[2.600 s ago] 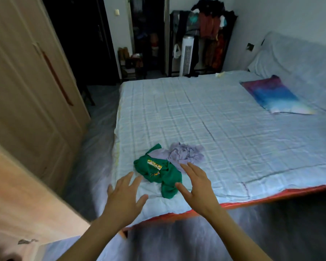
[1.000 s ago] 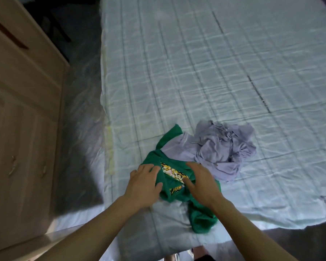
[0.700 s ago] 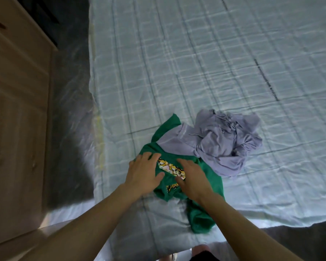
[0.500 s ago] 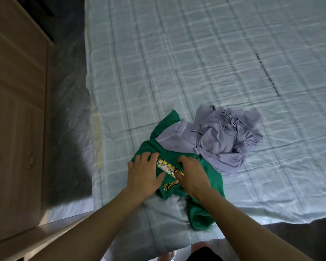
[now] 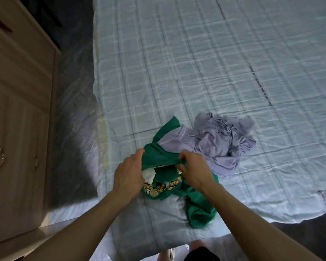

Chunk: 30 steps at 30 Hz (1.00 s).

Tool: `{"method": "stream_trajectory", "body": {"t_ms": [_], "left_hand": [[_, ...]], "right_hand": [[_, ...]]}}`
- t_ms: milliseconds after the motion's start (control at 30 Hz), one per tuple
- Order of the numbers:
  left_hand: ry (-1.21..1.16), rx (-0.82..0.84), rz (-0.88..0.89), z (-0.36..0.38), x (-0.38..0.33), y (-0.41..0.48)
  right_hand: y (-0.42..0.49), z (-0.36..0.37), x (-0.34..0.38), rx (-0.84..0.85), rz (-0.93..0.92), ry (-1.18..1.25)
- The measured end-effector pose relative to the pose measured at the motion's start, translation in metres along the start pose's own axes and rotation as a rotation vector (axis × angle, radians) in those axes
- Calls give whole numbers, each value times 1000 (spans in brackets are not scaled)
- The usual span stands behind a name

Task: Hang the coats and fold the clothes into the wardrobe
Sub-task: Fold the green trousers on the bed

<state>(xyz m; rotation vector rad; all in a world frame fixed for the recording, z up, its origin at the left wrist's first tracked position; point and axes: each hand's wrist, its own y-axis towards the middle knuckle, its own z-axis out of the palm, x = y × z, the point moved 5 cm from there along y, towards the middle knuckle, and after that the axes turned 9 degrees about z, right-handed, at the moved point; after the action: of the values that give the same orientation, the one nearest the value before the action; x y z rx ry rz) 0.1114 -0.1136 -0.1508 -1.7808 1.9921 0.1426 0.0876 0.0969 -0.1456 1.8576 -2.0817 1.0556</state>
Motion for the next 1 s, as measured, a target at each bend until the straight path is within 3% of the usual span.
{"method": "stream_trajectory", "body": {"t_ms": [133,433,1000], "left_hand": [[97,11,27,-44,-2,0],[-15,-169,225,-175,-59,-6],[-148,-715,597,-461,-244,-34]], "right_hand": [[-11,-41,29,-82,-93,-6],[-49,-155,89,-326,-186,171],[-142,-383,190,-833,-428,239]]}}
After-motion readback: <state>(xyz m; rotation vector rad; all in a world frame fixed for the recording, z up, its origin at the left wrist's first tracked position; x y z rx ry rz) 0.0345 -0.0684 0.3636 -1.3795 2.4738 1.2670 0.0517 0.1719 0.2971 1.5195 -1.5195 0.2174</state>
